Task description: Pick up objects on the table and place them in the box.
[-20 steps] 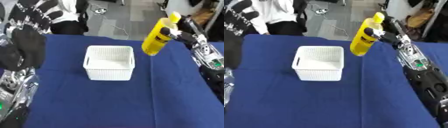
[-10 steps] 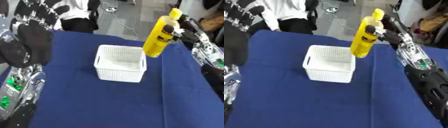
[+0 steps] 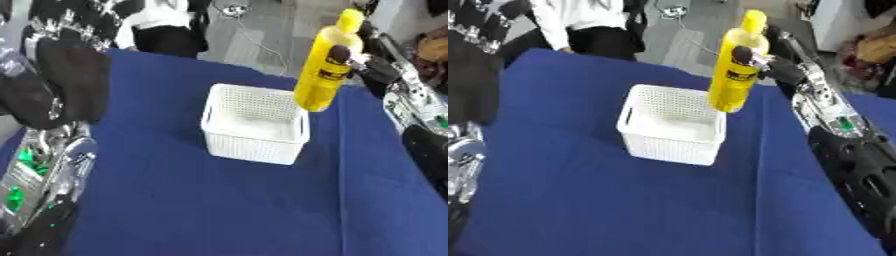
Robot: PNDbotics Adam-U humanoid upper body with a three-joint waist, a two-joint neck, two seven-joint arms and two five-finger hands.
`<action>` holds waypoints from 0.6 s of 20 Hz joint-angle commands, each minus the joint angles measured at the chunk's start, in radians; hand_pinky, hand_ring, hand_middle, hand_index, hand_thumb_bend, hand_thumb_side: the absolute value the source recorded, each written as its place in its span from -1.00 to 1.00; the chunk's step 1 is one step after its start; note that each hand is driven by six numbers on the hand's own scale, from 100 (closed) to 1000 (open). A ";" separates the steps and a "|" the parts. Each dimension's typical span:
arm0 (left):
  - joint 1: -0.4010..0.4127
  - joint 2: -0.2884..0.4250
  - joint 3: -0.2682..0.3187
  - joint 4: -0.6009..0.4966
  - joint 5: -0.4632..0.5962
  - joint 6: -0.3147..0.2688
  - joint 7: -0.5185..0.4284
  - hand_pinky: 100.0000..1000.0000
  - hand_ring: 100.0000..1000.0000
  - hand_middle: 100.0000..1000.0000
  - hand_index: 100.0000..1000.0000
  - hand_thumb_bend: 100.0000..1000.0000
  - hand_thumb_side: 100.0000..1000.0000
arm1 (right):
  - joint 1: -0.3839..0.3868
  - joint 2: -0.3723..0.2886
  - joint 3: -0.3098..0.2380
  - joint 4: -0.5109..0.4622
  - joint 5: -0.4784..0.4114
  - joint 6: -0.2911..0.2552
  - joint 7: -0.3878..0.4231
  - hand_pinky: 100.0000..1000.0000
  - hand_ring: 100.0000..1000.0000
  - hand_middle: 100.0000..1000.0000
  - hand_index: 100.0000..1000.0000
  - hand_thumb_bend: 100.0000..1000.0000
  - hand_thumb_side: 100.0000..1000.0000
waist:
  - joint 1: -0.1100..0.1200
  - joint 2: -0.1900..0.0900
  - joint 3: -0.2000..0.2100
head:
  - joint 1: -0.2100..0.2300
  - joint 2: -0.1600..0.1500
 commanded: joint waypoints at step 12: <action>-0.070 -0.007 -0.008 -0.014 0.007 -0.003 -0.007 0.54 0.58 0.66 0.62 -0.56 1.00 | -0.065 -0.031 -0.019 -0.020 -0.018 -0.008 0.010 -1.00 -1.00 -0.85 0.18 0.63 -0.49 | -0.019 0.021 0.045 | 0.024 -0.016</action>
